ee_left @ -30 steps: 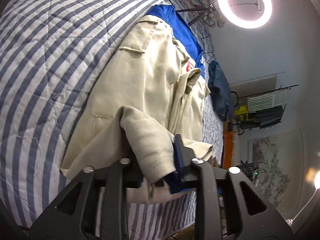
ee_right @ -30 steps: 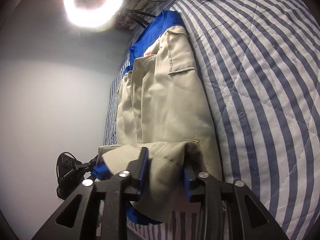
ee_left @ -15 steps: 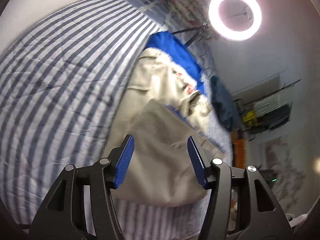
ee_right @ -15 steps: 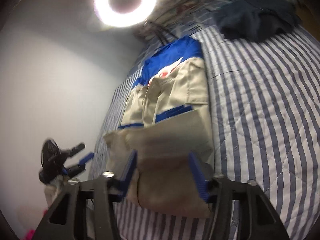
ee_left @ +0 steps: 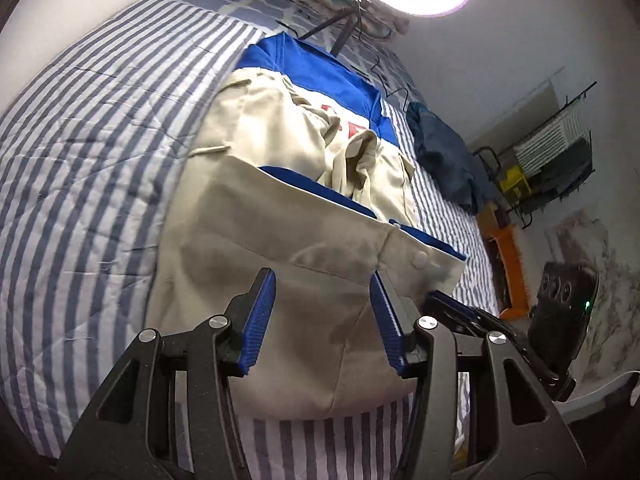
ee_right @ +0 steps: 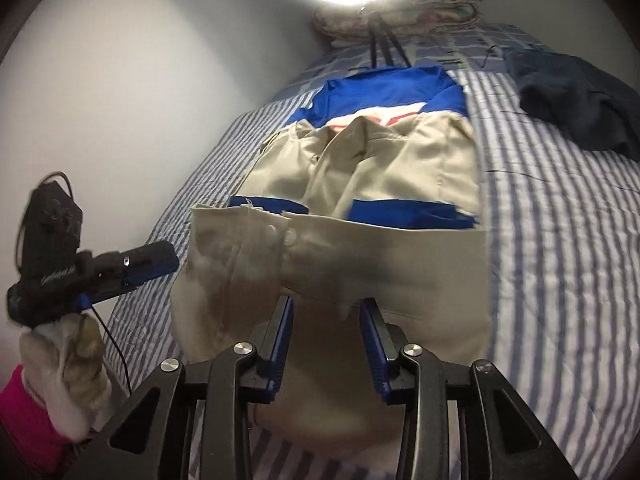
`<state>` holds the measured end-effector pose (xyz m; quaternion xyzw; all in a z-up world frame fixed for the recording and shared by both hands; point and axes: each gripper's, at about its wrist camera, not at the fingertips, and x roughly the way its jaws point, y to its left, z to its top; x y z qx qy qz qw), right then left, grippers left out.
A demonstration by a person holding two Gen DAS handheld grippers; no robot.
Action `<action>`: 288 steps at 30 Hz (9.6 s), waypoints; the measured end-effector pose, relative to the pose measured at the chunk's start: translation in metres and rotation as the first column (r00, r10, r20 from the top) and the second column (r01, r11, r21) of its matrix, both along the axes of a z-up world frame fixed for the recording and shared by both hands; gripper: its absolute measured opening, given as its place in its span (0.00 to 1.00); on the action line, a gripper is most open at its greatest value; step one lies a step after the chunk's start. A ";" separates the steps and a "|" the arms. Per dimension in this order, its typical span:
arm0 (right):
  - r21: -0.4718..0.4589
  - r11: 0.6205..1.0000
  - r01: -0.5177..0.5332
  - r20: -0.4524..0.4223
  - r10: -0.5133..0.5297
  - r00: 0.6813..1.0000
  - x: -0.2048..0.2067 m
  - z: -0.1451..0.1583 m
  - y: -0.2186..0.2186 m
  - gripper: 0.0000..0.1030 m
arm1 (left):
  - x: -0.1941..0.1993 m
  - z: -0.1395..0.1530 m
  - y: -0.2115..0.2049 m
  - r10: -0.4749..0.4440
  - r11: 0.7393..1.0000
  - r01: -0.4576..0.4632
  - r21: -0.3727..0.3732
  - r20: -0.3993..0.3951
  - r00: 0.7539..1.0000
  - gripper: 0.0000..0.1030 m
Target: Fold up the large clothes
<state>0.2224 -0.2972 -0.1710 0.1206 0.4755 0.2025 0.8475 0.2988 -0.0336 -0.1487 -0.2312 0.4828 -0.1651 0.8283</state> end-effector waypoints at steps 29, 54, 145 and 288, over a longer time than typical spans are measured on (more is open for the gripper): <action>0.275 0.918 0.287 -0.167 -0.248 0.954 0.018 -0.041 -0.107 0.56 | 0.053 -0.047 0.073 0.153 0.967 -0.176 -0.183 -0.133 0.979 0.39; -0.117 0.977 0.177 0.021 -0.176 0.984 0.049 -0.031 -0.059 0.35 | 0.027 -0.025 0.115 0.379 0.922 -0.377 0.088 -0.007 0.925 0.00; -0.194 0.976 0.094 0.072 -0.082 0.994 0.394 -0.068 -0.103 0.47 | 0.433 -0.083 0.004 -0.210 0.908 0.175 0.382 0.052 0.976 0.42; 0.239 0.948 0.209 -0.057 -0.201 0.978 -0.038 -0.022 -0.103 0.55 | -0.056 -0.054 0.018 0.002 0.980 -0.018 -0.197 -0.078 0.997 0.46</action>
